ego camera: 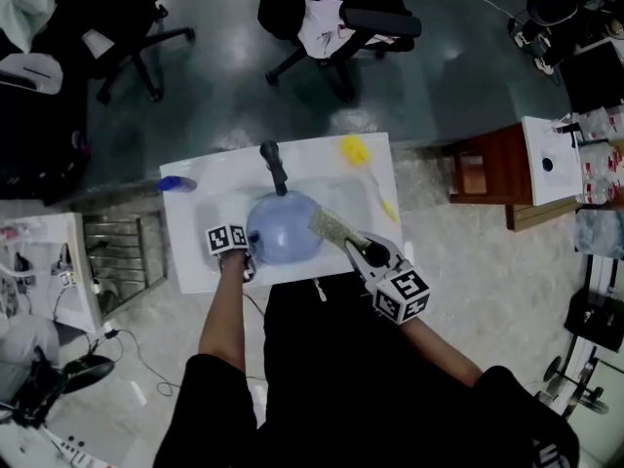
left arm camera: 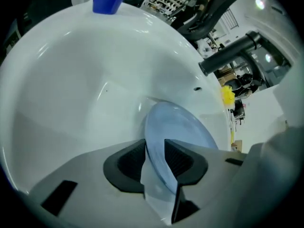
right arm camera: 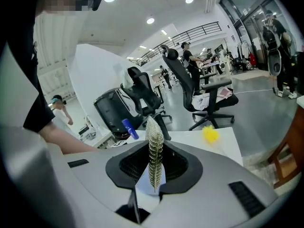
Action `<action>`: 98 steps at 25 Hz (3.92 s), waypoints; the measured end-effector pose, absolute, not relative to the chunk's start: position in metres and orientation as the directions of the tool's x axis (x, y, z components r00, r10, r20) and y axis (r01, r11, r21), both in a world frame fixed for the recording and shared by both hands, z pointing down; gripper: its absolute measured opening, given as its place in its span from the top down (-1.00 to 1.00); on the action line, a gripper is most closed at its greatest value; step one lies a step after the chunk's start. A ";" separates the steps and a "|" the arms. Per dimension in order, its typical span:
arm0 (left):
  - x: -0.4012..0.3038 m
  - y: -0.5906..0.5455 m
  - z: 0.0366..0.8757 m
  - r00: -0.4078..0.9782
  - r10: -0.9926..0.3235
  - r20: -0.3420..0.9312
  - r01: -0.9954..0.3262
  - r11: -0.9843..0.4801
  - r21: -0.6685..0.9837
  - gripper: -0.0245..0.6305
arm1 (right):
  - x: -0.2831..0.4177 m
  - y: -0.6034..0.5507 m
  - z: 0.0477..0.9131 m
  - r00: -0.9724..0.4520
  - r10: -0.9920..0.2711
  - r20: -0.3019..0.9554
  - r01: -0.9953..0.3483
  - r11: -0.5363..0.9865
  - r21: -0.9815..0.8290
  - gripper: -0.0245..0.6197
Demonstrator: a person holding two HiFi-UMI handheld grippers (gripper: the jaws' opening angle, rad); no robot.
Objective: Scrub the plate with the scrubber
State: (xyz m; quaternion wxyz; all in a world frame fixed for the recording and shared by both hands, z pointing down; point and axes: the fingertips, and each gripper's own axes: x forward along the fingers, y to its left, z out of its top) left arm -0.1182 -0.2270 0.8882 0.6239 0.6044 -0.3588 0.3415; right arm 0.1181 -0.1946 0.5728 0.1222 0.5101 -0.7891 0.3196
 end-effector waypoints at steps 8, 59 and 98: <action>-0.122 -0.229 0.888 0.534 -0.012 0.845 -0.843 0.058 0.534 0.78 | 0.120 -0.192 0.569 -0.389 -0.765 0.513 -0.906 0.218 -0.363 0.73; -0.166 -0.217 0.740 0.649 -0.484 0.587 -0.574 0.195 0.795 0.83 | -0.053 -0.224 0.592 -0.738 -0.476 0.479 -0.646 0.703 -0.297 0.73; -0.155 -0.162 0.688 0.699 -0.537 0.472 -0.487 0.126 0.864 0.83 | -0.082 -0.264 0.639 -0.545 -0.527 0.652 -0.649 0.758 0.071 0.72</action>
